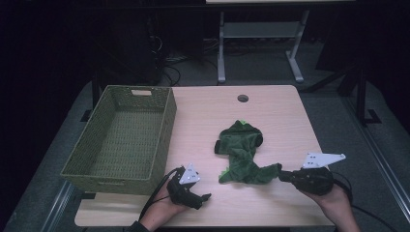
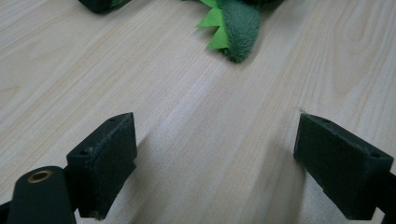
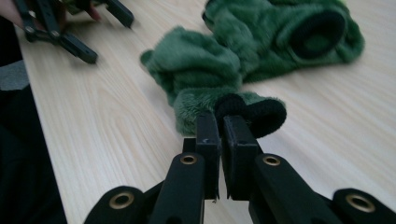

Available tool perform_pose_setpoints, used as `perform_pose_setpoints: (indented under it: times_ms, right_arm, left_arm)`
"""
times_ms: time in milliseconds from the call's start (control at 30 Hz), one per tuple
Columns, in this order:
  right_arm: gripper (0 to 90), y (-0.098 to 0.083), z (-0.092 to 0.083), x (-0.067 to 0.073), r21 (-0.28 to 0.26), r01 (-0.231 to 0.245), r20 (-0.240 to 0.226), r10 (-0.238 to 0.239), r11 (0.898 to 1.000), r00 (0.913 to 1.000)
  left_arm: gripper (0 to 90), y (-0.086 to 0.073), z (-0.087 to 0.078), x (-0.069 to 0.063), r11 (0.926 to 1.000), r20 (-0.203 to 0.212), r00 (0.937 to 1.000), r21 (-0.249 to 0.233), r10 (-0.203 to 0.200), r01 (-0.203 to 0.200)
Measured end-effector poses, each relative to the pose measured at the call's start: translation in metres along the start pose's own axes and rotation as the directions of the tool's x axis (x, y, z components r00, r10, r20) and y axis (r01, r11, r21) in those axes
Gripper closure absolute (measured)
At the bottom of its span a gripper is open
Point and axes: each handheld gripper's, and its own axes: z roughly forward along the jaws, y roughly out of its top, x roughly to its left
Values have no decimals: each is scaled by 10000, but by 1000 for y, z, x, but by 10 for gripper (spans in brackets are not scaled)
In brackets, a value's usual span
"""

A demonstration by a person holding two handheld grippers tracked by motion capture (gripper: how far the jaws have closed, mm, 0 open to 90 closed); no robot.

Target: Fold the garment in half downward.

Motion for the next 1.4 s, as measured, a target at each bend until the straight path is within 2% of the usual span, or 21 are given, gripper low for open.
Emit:
perform_pose_setpoints:
  times_ms: [200, 467, 733, 900, 1033, 1100, 1200, 1300, 1400]
  right_arm:
    - [858, 19, 8, 6, -207, 441, -491, -451, 9988, 9978]
    - [858, 47, 30, 11, -179, 1204, -1089, -1216, 9926, 9866]
    - [855, 64, 58, 12, -2, 1429, -1700, -1408, 9897, 9753]
    - [825, 72, 71, 14, -70, 1495, -1832, -1482, 9887, 9718]
    - [753, 75, 72, 12, -421, 1270, -1725, -1324, 9910, 9761]
    - [775, 76, 69, 9, -518, 1134, -1593, -1203, 9922, 9799]
    - [825, 74, 66, 2, -547, 817, -1094, -873, 9952, 9902]
    - [844, 70, 67, -6, -439, 451, -700, -481, 9980, 9964]
    - [844, 64, 75, -14, -269, 135, -721, -154, 9995, 9973]
  left_arm:
    - [126, 0, 1, 0, 10000, 11, 10000, -58, -49, 49]
    - [126, 0, 1, 0, 10000, 8, 10000, -35, -28, 28]
    - [126, 0, 1, 0, 10000, -2, 10000, -32, -10, 10]
    - [126, 0, 1, 0, 10000, -12, 10000, -33, 20, -20]
    - [126, 1, 0, 0, 10000, -4, 10000, 2, 39, -39]
    - [126, 1, 0, 0, 10000, -6, 10000, 4, 44, -44]
    - [126, 0, 0, 0, 10000, -17, 10000, -1, 53, -53]
    - [126, 0, 1, 0, 10000, -9, 10000, -28, 18, -18]
    - [126, 0, 0, 0, 10000, 7, 10000, -10, 0, 0]
